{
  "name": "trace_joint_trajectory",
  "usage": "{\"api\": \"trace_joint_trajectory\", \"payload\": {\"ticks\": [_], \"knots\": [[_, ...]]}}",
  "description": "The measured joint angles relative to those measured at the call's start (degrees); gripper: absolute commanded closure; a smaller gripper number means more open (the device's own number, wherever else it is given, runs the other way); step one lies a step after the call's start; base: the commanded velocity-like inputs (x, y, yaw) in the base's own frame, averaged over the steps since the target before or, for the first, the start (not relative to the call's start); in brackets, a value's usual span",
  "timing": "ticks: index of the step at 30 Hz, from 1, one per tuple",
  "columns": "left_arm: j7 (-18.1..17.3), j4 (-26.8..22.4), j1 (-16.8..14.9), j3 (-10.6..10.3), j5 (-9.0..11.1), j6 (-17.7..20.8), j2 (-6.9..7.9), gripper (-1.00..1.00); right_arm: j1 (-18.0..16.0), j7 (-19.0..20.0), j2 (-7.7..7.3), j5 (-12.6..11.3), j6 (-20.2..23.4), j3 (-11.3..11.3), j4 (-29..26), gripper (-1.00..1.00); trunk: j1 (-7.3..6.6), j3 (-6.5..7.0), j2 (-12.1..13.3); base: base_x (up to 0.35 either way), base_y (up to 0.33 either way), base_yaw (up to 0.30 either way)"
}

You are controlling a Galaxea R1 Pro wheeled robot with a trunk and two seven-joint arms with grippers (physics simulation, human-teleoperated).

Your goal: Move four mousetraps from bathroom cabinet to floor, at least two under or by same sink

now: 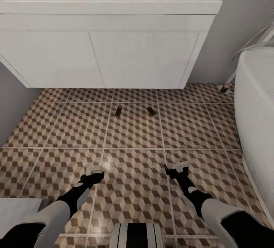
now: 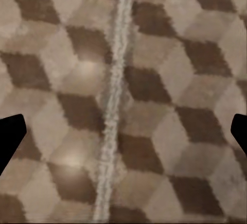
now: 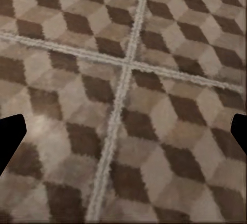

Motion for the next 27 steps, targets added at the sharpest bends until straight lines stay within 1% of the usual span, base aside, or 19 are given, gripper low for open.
{"api": "trace_joint_trajectory", "payload": {"ticks": [3,9,12,13,14,15,16,17,20,22,27], "knots": [[0.0,0.49,1.11,-0.01,0.01,-1.29,0.49,-1.0,0.68,-0.05,-0.1,-0.01,-1.36,0.0,0.0,-1.0,-0.08,0.67,0.05,0.0,0.0,0.0],[-0.01,2.49,3.33,0.0,-0.68,-2.9,1.08,-1.0,2.11,-0.15,-0.54,-0.02,-3.16,0.0,0.0,-1.0,-1.4,1.74,2.45,0.0,0.0,0.0],[0.02,3.87,4.04,0.01,-1.24,-5.15,1.4,-1.0,2.43,-0.16,-0.6,-0.02,-3.35,0.0,0.0,-1.0,-2.05,2.28,3.65,0.0,0.0,0.0],[0.04,5.09,4.31,0.02,-1.64,-7.6,1.47,-1.0,2.63,-0.15,-0.61,-0.02,-3.4,0.0,0.0,-1.0,-2.27,2.46,4.05,0.0,0.0,0.0],[0.04,5.9,4.41,0.02,-1.83,-9.24,1.5,-1.0,2.74,-0.15,-0.62,-0.02,-3.41,0.0,0.0,-1.0,-2.49,2.64,4.45,0.0,0.0,0.0],[0.05,7.81,4.55,0.02,-2.23,-12.88,1.53,-1.0,2.94,-0.13,-0.62,-0.02,-3.44,0.0,0.0,-1.0,-2.71,2.82,4.85,0.0,0.0,0.0],[0.05,8.92,4.6,0.02,-2.45,-14.86,1.53,-1.0,3.03,-0.12,-0.63,-0.02,-3.45,0.0,0.0,-1.0,-2.93,3.0,5.25,0.0,0.0,0.0],[0.07,11.02,4.67,0.01,-2.92,-18.42,1.48,-1.0,3.22,-0.11,-0.63,-0.02,-3.46,0.0,0.0,-1.0,-3.15,3.18,5.66,0.0,0.0,0.0],[0.08,13.89,4.81,-0.01,-4.02,-23.69,1.43,-1.0,3.93,-0.09,-0.64,-0.02,-3.47,0.0,0.0,-1.0,-3.81,3.72,6.86,0.0,0.0,0.0],[0.08,14.63,4.87,0.0,-4.36,-25.04,1.47,-1.0,4.28,-0.06,-0.62,-0.03,-3.48,0.01,0.0,-1.0,-4.25,4.08,7.66,0.0,0.0,0.0],[0.06,15.27,5.37,0.0,-4.65,-26.31,1.57,-1.0,5.65,0.02,-0.63,-0.07,-3.48,0.01,0.0,-1.0,-5.35,4.98,9.67,0.0,0.0,0.0]]}}
